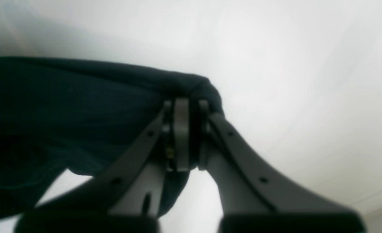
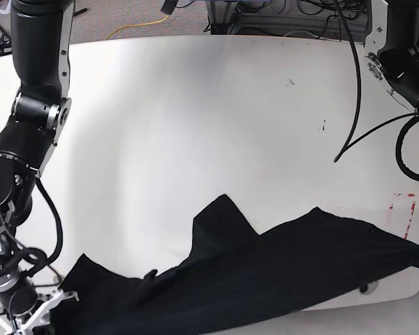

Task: Fold the T-shirt properly
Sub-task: 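Lift the shirt with both grippers and stretch it apart, then lay the stretched shirt flat, dragging both grippers back across the table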

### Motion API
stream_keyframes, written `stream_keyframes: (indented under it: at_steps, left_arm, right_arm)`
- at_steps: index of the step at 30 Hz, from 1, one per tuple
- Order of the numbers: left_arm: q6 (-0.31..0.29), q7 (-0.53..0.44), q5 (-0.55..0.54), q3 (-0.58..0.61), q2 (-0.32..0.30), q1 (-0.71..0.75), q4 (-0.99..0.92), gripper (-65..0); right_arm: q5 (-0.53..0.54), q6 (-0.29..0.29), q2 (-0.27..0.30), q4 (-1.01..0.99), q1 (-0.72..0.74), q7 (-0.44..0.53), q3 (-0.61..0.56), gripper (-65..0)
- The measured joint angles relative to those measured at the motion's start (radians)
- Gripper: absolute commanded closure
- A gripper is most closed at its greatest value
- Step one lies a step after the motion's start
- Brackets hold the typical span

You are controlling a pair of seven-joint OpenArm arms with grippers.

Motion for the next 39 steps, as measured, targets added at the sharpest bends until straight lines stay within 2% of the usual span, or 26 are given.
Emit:
stream_keyframes:
  at_steps: [4, 10, 18, 32, 35, 39]
  left_arm:
    - [-0.002, -0.008, 0.004, -0.002, 0.004, 0.086, -0.002, 0.0]
    - [-0.009, 0.002, -0.015, -0.031, 0.071, 0.225, -0.003, 0.0]
    - [-0.002, -0.005, 0.0, -0.069, 0.099, 0.414, 0.001, 0.0]
    - [-0.003, -0.002, -0.004, -0.074, 0.119, 0.663, 0.005, 0.0]
    - [-0.027, -0.003, 0.001, -0.074, 0.119, 0.694, 0.002, 0.0]
    - [-0.078, -0.013, 0.006, -0.074, 0.119, 0.73, 0.0, 0.0]
  right_arm:
    - [0.0, 0.001, -0.004, 0.065, -0.135, -0.005, 0.016, 0.0]
    - [-0.011, -0.003, -0.06, 0.146, -0.343, -0.019, 0.119, 0.0]
    - [0.0, 0.0, -0.113, 0.21, -0.595, -0.013, 0.205, 0.0]
    - [-0.004, -0.003, -0.12, 0.269, -0.896, -0.002, 0.248, 0.0]
    - [-0.011, -0.002, -0.153, 0.269, -0.943, -0.004, 0.281, 0.0]
    - [-0.01, 0.046, -0.174, 0.268, -1.001, -0.001, 0.295, 0.0]
